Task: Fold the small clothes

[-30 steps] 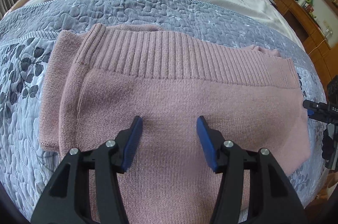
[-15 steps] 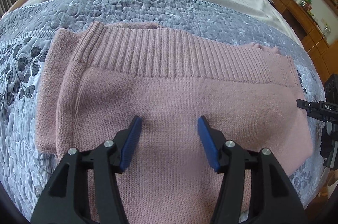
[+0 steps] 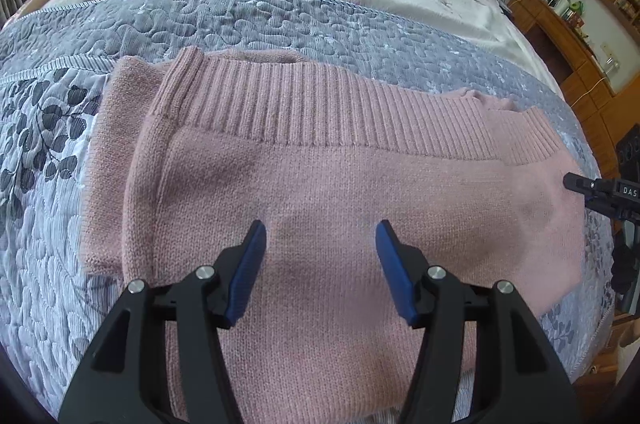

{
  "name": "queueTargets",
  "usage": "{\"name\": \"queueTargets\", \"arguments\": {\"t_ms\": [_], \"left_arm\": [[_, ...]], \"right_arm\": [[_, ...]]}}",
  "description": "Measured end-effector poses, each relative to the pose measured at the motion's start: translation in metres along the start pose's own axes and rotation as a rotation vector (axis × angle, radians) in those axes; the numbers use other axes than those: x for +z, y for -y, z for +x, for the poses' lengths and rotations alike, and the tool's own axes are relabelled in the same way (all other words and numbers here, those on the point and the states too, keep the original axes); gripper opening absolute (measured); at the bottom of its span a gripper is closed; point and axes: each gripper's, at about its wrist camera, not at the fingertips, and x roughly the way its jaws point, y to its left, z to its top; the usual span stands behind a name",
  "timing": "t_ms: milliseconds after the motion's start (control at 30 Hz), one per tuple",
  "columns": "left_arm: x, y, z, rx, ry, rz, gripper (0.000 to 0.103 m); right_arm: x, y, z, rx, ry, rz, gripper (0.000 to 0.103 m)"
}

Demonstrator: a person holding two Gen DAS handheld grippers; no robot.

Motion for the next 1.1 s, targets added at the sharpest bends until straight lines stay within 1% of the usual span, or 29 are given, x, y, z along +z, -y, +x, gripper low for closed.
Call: {"name": "queueTargets", "arguments": {"t_ms": [100, 167, 300, 400, 500, 600, 667, 700, 767, 800, 900, 1000, 1033, 1100], "left_arm": [[-0.002, -0.004, -0.009, -0.029, 0.003, -0.017, 0.057], [-0.003, -0.006, -0.015, -0.039, 0.012, -0.02, 0.057], [-0.004, -0.006, -0.026, -0.058, 0.027, -0.018, 0.057], [-0.004, -0.007, -0.032, -0.078, 0.038, -0.026, 0.057], [-0.003, -0.008, -0.037, -0.101, 0.044, -0.04, 0.057], [-0.002, -0.009, -0.039, -0.124, 0.047, -0.059, 0.057], [-0.001, -0.01, -0.04, -0.142, 0.047, -0.075, 0.057], [0.0, -0.01, -0.039, -0.154, 0.046, -0.086, 0.057], [0.001, -0.01, -0.038, -0.18, 0.041, -0.108, 0.057], [0.002, -0.008, -0.036, -0.196, 0.037, -0.118, 0.057], [0.006, -0.002, -0.031, -0.252, 0.024, -0.149, 0.057], [0.012, 0.01, -0.024, -0.304, 0.012, -0.166, 0.058], [0.014, 0.015, -0.022, -0.312, 0.009, -0.167, 0.058], [0.02, 0.028, -0.014, -0.338, -0.003, -0.168, 0.059]], "right_arm": [[0.008, -0.043, 0.0, 0.02, -0.013, -0.07, 0.022], [0.011, -0.071, 0.006, 0.007, -0.032, -0.121, 0.022], [0.011, -0.117, 0.036, -0.06, -0.089, -0.206, 0.022], [0.008, -0.138, 0.065, -0.119, -0.14, -0.242, 0.022], [0.004, -0.141, 0.09, -0.164, -0.173, -0.246, 0.022], [0.003, -0.136, 0.105, -0.165, -0.19, -0.22, 0.025], [0.002, -0.133, 0.11, -0.136, -0.203, -0.203, 0.037], [0.002, -0.131, 0.111, -0.11, -0.213, -0.186, 0.04], [0.001, -0.131, 0.115, -0.063, -0.231, -0.161, 0.049], [0.001, -0.131, 0.115, -0.041, -0.234, -0.15, 0.05], [0.004, -0.126, 0.104, 0.01, -0.233, -0.107, 0.05], [0.008, -0.12, 0.077, 0.043, -0.182, -0.091, 0.05], [0.009, -0.117, 0.066, 0.038, -0.16, -0.093, 0.05], [0.012, -0.109, 0.048, -0.028, -0.124, -0.106, 0.05]]}}
